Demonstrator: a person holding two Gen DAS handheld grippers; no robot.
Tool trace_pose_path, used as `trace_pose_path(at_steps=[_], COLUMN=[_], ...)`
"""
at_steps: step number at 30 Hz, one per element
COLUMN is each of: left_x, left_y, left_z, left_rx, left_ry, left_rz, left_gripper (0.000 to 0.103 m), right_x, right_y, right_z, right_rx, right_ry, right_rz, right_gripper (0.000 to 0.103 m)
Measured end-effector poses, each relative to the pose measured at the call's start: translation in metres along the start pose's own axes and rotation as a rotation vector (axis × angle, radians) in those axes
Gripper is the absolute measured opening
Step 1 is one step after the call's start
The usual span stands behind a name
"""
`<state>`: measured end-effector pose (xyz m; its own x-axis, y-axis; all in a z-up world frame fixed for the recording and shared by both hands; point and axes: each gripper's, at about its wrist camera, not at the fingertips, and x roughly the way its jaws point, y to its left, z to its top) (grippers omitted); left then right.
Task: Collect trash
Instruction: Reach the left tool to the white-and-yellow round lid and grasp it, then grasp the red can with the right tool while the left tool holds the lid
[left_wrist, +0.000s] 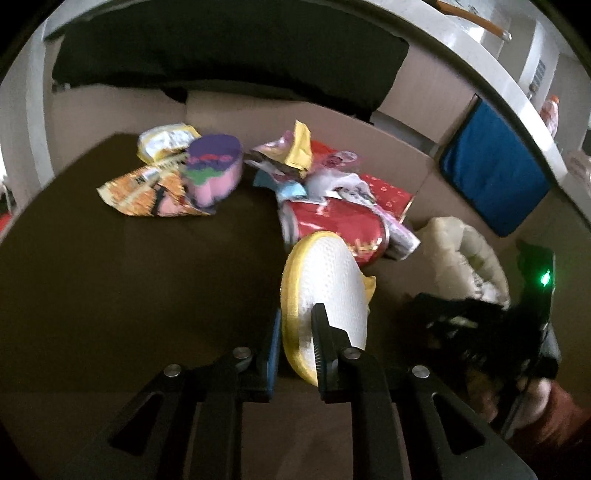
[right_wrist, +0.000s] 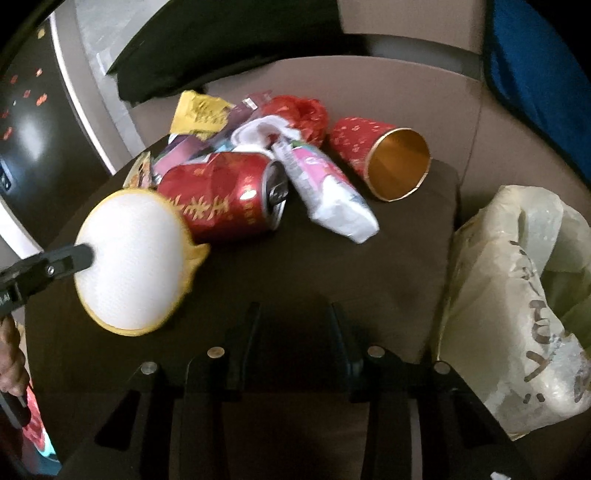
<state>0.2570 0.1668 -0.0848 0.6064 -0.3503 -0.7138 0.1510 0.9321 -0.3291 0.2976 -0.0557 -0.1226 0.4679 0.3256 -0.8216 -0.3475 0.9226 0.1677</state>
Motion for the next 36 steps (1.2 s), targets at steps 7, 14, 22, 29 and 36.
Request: trace_pose_path(at_steps=[7, 14, 22, 29, 36], left_x=[0.023, 0.028, 0.028, -0.027, -0.062], left_y=[-0.008, -0.013, -0.017, 0.013, 0.055], left_z=[0.001, 0.003, 0.004, 0.000, -0.008], left_rx=[-0.080, -0.115, -0.114, -0.088, -0.137], left_ry=[0.083, 0.078, 0.073, -0.077, -0.174], left_rz=[-0.118, -0.184, -0.180, 0.029, 0.191], left_gripper=[0.017, 0.017, 0.015, 0.014, 0.014], right_x=[0.003, -0.004, 0.000, -0.027, 0.015], right_y=[0.007, 0.004, 0.007, 0.021, 0.046], right_z=[0.000, -0.005, -0.007, 0.039, 0.112], right_rx=[-0.013, -0.031, -0.049, -0.162, -0.279], right_ry=[-0.016, -0.030, -0.037, -0.136, -0.178], right_rz=[0.001, -0.009, -0.026, -0.001, 0.130], right_gripper=[0.035, 0.034, 0.036, 0.052, 0.064])
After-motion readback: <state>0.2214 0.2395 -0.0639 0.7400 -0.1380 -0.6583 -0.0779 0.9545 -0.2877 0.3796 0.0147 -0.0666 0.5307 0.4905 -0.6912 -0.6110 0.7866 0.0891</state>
